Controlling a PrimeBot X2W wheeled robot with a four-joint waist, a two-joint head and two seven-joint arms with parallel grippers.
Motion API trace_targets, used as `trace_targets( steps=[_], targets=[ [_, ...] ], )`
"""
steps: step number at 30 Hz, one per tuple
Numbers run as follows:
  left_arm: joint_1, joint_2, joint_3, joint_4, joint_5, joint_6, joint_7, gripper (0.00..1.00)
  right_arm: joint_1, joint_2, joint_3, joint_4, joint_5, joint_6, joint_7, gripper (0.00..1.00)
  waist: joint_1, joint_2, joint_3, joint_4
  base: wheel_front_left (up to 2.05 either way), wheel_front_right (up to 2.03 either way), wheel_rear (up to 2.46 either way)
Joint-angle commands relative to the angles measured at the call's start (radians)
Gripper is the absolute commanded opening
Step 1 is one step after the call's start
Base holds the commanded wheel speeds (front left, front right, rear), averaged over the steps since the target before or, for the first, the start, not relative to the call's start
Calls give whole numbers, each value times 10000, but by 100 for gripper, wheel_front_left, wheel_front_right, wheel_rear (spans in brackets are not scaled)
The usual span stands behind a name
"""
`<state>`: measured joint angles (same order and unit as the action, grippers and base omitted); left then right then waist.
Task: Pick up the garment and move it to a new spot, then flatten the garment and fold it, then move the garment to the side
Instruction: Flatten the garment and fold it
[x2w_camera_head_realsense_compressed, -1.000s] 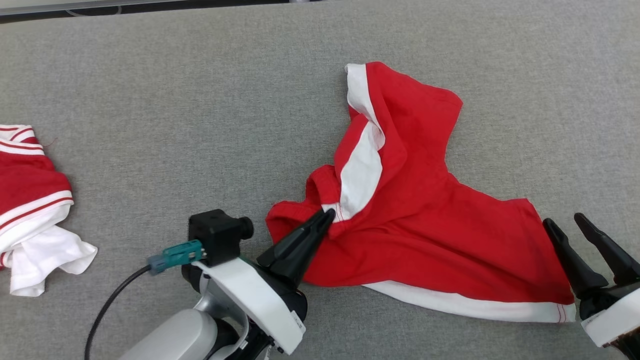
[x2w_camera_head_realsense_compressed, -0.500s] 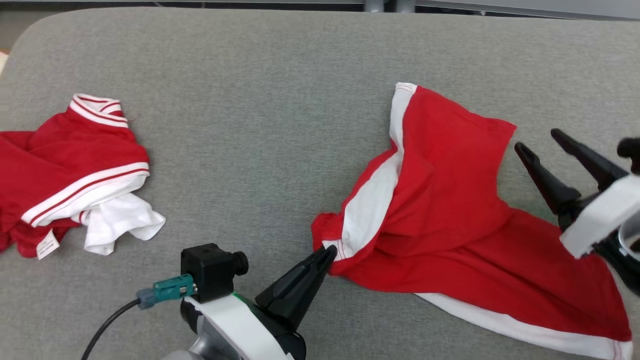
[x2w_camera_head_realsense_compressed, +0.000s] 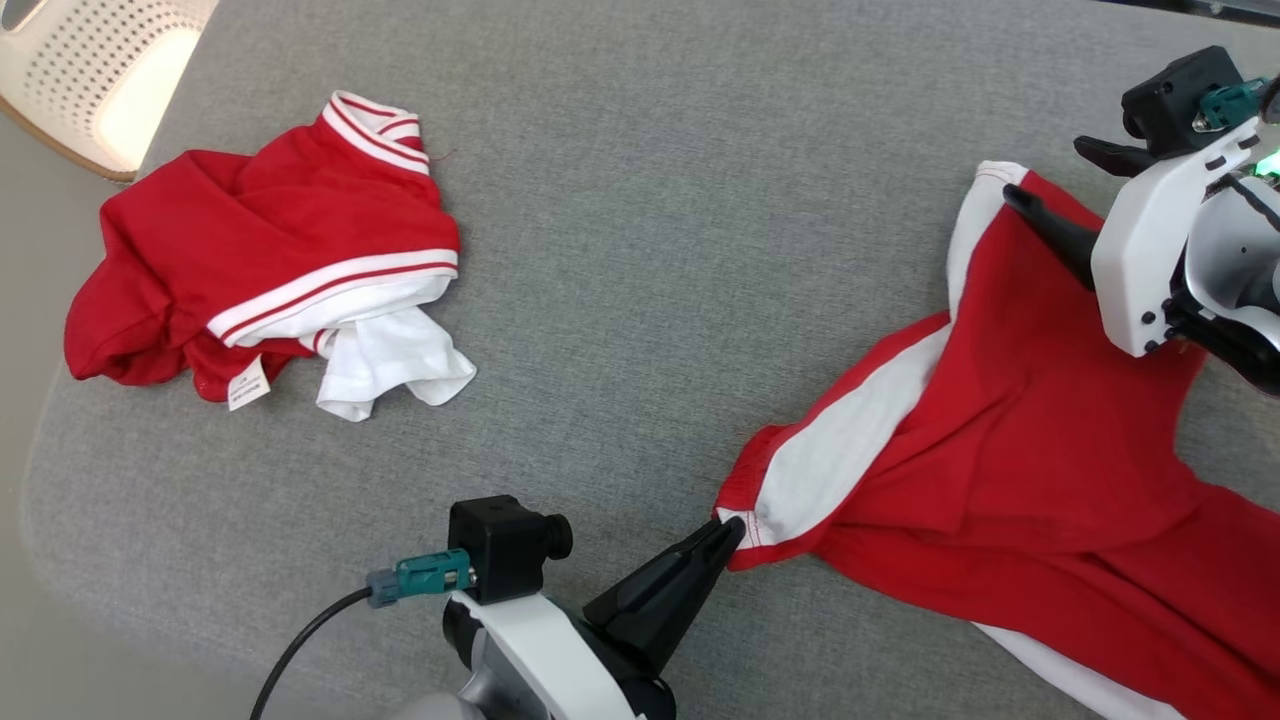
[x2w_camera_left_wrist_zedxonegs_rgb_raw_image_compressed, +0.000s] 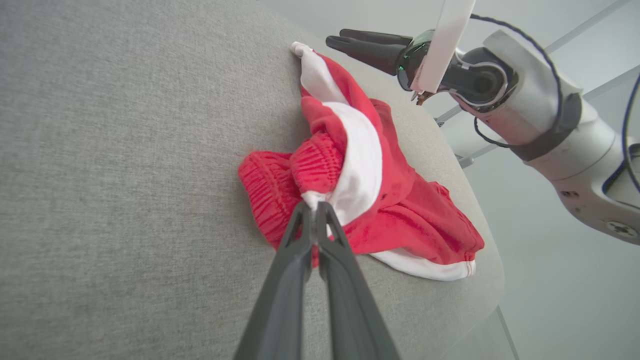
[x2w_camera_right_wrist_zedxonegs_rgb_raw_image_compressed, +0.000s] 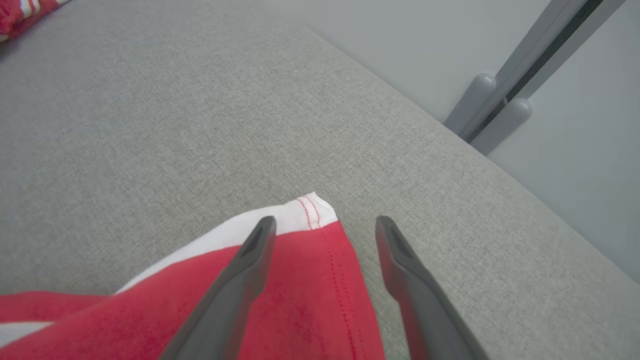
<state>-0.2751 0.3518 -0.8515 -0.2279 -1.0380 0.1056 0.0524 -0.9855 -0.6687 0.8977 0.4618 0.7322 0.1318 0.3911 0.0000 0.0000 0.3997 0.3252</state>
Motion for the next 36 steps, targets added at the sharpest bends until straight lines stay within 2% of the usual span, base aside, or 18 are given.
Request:
trace_targets(
  steps=[1,12,15,16,17,20,27,36],
  targets=[
    [-157,-34,10,53,75,-77,-21,0,-144,-102,151,108,69,-22,49,100,0,0,187,275,0,0,0],
    [-578,-575,-244,595,179,-546,-225,0,-1786,-315,2819,1467,1346,-22,173,100,0,0,584,733,0,0,0],
    [-641,-630,-265,683,160,-636,-232,0,-1930,-308,3304,1514,1701,-22,243,100,0,0,647,764,0,0,0],
    [-646,-632,-269,709,145,-644,-229,0,-1973,-322,3419,1464,1819,-20,265,40,0,0,662,768,0,0,0],
    [-660,-633,-262,740,130,-662,-225,0,-1991,-317,3528,1361,1942,-17,307,0,0,0,669,766,0,0,0],
    [-701,-618,-144,790,86,-677,-296,0,-2156,-452,3704,1055,2173,-16,250,0,0,0,646,717,0,0,0],
    [-996,-412,485,679,161,-552,-702,0,-2823,-689,3778,620,2740,-16,-1000,0,0,0,436,252,0,0,0],
    [-1937,125,1786,501,201,-356,-1096,0,-3886,-1179,3630,502,3496,-16,-3164,0,0,0,2,-1035,0,0,0]
  ],
)
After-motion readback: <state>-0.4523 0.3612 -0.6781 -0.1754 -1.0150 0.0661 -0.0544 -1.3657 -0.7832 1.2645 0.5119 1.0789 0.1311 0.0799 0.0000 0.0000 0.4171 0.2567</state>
